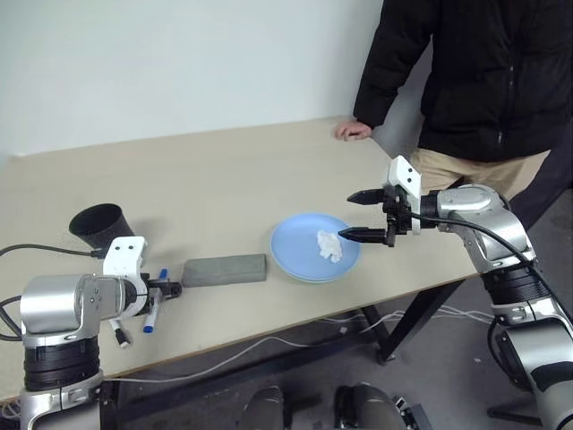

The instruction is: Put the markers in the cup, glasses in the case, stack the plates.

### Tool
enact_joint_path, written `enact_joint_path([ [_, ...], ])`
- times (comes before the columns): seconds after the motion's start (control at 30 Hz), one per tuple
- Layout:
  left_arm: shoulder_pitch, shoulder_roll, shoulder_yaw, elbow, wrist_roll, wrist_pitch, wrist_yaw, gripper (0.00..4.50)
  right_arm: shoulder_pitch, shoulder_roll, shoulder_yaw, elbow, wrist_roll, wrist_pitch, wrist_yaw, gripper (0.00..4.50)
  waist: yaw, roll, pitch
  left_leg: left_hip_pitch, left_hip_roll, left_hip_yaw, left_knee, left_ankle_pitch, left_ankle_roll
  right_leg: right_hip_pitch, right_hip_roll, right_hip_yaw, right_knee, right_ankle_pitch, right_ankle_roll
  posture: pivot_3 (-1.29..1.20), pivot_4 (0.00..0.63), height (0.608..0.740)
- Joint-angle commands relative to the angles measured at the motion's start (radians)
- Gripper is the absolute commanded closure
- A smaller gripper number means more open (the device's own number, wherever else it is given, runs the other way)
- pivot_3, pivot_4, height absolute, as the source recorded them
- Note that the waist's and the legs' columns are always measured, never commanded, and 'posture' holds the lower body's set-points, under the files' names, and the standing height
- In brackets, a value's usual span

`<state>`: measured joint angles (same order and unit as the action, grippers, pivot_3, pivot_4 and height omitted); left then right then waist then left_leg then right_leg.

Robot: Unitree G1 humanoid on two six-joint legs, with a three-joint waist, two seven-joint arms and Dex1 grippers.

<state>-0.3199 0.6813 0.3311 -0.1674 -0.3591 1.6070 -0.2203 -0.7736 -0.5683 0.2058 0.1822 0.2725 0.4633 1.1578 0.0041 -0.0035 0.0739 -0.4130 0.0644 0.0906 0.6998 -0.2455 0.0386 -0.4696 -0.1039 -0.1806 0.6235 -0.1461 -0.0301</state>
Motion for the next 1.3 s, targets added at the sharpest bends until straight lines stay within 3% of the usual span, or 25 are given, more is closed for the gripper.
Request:
enact_joint_path([
  [0.03, -0.022, 0.022, -0.013, 0.018, -0.008, 0.007, 0.03, 0.02, -0.007, -0.012, -0.034, -0.035, 0.008, 0.002, -0.007, 0.0, 0.0, 0.0, 0.0, 0.0, 0.0, -0.002, 0.0, 0.0, 0.0, 0.0, 0.0, -0.001, -0.001, 0.0, 0.0, 0.0, 0.0, 0.701],
  [0.17, -0.04, 0.037, -0.023, 0.035, -0.029, 0.007, 0.048, 0.02, -0.01, -0.013, -0.032, -0.035, 0.006, 0.001, -0.006, 0.0, -0.002, 0.003, 0.001, -0.001, 0.0, -0.006, 0.0, 0.0, 0.0, 0.002, 0.001, -0.006, -0.007, 0.0, 0.0, 0.0, 0.0, 0.701],
  [0.23, -0.048, 0.043, -0.03, 0.043, -0.037, 0.007, 0.06, 0.02, -0.013, -0.012, -0.031, -0.032, 0.004, 0.0, -0.005, 0.0, -0.002, 0.007, 0.0, -0.002, 0.002, -0.015, -0.004, 0.0, 0.0, 0.007, 0.002, -0.018, -0.022, 0.003, 0.004, 0.0, 0.0, 0.701],
  [0.33, -0.056, 0.05, -0.037, 0.049, -0.056, 0.007, 0.08, 0.9, -0.014, -0.012, -0.029, -0.032, 0.004, 0.0, -0.004, 0.0, -0.002, 0.007, 0.0, -0.011, 0.006, -0.019, -0.009, 0.0, 0.0, 0.005, -0.001, -0.02, -0.033, 0.013, 0.021, 0.0, 0.0, 0.701],
  [0.43, -0.065, 0.054, -0.039, 0.057, -0.073, 0.007, 0.103, 1.88, -0.016, -0.01, -0.028, -0.029, 0.003, 0.0, -0.005, 0.0, -0.002, 0.008, 0.0, -0.015, 0.003, -0.017, -0.01, 0.0, 0.0, -0.003, 0.002, -0.012, -0.032, 0.018, 0.016, 0.0, 0.0, 0.701],
  [0.57, -0.082, 0.065, -0.043, 0.073, -0.093, 0.007, 0.137, 3.25, -0.019, -0.007, -0.027, -0.024, 0.002, -0.001, -0.006, 0.0, -0.002, 0.007, 0.0, -0.013, -0.003, -0.021, -0.011, 0.0, -0.001, -0.002, 0.0, -0.036, -0.035, 0.02, 0.014, 0.0, 0.0, 0.701],
  [0.67, -0.089, 0.075, -0.045, 0.086, -0.106, 0.007, 0.157, 4.26, -0.017, -0.007, -0.027, -0.027, 0.002, 0.001, -0.007, 0.0, -0.002, 0.007, 0.0, -0.009, -0.003, -0.022, -0.011, 0.006, -0.01, -0.002, 0.0, -0.04, -0.033, 0.02, 0.014, 0.0, 0.0, 0.701],
  [0.7, -0.091, 0.079, -0.047, 0.089, -0.108, 0.007, 0.162, 4.39, -0.018, -0.007, -0.027, -0.026, 0.002, 0.001, -0.006, 0.0, -0.002, 0.007, 0.0, -0.006, -0.003, -0.023, -0.011, 0.007, -0.011, -0.001, -0.001, -0.041, -0.033, 0.02, 0.014, 0.0, 0.0, 0.701],
  [0.83, -0.098, 0.089, -0.05, 0.093, -0.12, 0.007, 0.174, 4.39, -0.018, -0.006, -0.025, -0.025, 0.001, 0.001, -0.006, 0.0, -0.003, 0.007, 0.0, 0.001, -0.003, -0.023, -0.011, 0.006, -0.011, 0.004, -0.002, -0.043, -0.035, 0.02, 0.014, 0.0, 0.0, 0.701],
  [1.03, -0.153, 0.123, -0.075, 0.064, -0.108, 0.003, 0.141, 4.39, -0.018, -0.002, -0.021, -0.028, 0.002, 0.0, -0.004, 0.0, -0.002, 0.007, 0.0, -0.008, 0.012, -0.03, -0.015, 0.006, -0.011, 0.006, 0.001, -0.049, -0.052, 0.021, 0.016, 0.0, 0.0, 0.701],
  [1.07, -0.166, 0.126, -0.078, 0.048, -0.109, -0.014, 0.125, 4.39, -0.018, -0.001, -0.021, -0.029, 0.002, 0.001, -0.004, 0.0, -0.002, -0.004, -0.004, -0.015, 0.014, -0.028, -0.016, 0.007, -0.011, 0.002, 0.001, -0.043, -0.039, 0.021, 0.017, 0.0, 0.0, 0.701],
  [1.1, -0.179, 0.128, -0.079, 0.037, -0.108, -0.024, 0.113, 4.39, -0.018, -0.001, -0.021, -0.03, 0.002, 0.001, -0.004, 0.0, -0.003, -0.013, -0.005, -0.016, 0.007, -0.018, -0.015, 0.007, -0.01, -0.008, 0.0, 0.003, 0.013, 0.012, 0.029, 0.0, 0.0, 0.701],
  [1.13, -0.191, 0.13, -0.078, 0.03, -0.106, -0.048, 0.101, 4.39, -0.019, 0.001, -0.02, -0.028, 0.002, 0.001, -0.005, 0.0, 0.001, -0.017, -0.004, -0.011, 0.001, -0.009, -0.015, 0.007, -0.01, -0.013, 0.001, 0.038, 0.039, -0.012, 0.014, 0.0, 0.0, 0.701],
  [1.17, -0.198, 0.134, -0.08, 0.022, -0.106, -0.08, 0.084, 4.39, -0.02, 0.002, -0.019, -0.027, 0.001, 0.0, -0.005, 0.0, 0.006, -0.012, -0.002, -0.004, -0.004, -0.001, -0.018, 0.007, -0.011, -0.017, 0.002, 0.05, 0.045, -0.019, 0.003, 0.0, 0.0, 0.701],
  [1.2, -0.2, 0.139, -0.084, 0.011, -0.104, -0.119, 0.065, 4.39, -0.02, 0.003, -0.019, -0.026, 0.001, 0.0, -0.005, 0.0, 0.009, -0.01, -0.001, 0.0, -0.013, 0.004, -0.022, 0.006, -0.012, -0.012, 0.002, 0.043, 0.036, -0.02, 0.0, 0.0, 0.0, 0.701],
  [1.3, -0.216, 0.142, -0.069, -0.015, -0.084, -0.288, 0.023, 4.39, -0.023, 0.006, -0.02, -0.022, 0.002, 0.0, -0.006, 0.0, 0.008, -0.008, 0.0, 0.002, -0.016, -0.024, -0.028, 0.013, -0.024, 0.0, 0.002, 0.011, 0.018, -0.02, 0.0, 0.0, 0.0, 0.701],
])
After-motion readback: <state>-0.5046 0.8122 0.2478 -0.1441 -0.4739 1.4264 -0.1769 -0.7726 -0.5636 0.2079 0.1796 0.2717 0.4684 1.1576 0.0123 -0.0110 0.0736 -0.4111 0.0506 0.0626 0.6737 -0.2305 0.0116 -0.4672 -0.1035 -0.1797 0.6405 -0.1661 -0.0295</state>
